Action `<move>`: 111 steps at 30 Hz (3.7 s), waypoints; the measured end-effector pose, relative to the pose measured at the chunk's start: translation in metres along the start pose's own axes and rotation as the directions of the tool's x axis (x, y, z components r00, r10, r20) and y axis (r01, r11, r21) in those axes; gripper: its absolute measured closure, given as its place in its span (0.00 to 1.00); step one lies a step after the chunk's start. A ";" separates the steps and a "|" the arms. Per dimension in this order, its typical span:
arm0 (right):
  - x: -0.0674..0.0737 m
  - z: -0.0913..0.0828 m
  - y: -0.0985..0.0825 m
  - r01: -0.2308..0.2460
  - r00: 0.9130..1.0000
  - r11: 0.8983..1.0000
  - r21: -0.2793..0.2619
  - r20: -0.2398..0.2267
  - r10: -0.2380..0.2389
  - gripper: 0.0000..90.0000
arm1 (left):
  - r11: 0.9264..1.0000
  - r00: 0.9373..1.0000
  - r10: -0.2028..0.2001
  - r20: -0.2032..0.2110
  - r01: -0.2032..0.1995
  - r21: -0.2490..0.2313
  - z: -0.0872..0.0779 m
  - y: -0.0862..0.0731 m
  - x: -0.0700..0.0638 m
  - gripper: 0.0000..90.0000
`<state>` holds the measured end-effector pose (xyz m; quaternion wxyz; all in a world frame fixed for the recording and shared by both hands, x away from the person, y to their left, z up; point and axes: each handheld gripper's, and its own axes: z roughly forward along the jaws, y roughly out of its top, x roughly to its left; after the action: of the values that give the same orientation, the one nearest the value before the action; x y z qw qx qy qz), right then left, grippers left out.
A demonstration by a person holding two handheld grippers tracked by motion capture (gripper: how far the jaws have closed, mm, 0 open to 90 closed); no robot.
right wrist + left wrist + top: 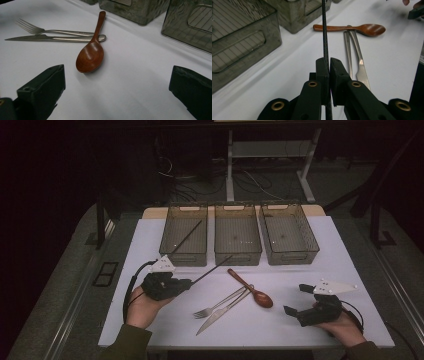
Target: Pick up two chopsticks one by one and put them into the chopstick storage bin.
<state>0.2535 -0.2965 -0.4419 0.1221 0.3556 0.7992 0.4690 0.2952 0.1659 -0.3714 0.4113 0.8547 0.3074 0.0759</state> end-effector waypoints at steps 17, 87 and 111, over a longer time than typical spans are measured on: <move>-0.001 0.001 0.000 -0.009 1.000 1.000 0.001 0.004 0.009 0.00 | 0.999 1.000 0.009 -0.021 -0.010 -0.049 -0.003 0.035 0.020 0.94; -0.003 -0.006 -0.003 -0.019 1.000 1.000 -0.007 0.016 0.019 0.00 | 0.974 0.936 -0.183 -0.300 0.213 0.071 0.060 0.070 0.149 0.94; -0.004 -0.005 -0.002 -0.021 1.000 1.000 -0.012 0.012 0.022 0.00 | 0.992 0.975 -0.126 -0.184 0.117 -0.056 0.035 0.083 0.107 0.53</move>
<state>0.2528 -0.3031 -0.4411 0.1240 0.3662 0.7918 0.4729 0.4322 0.1664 -0.3447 0.4034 0.8140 0.3947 0.1375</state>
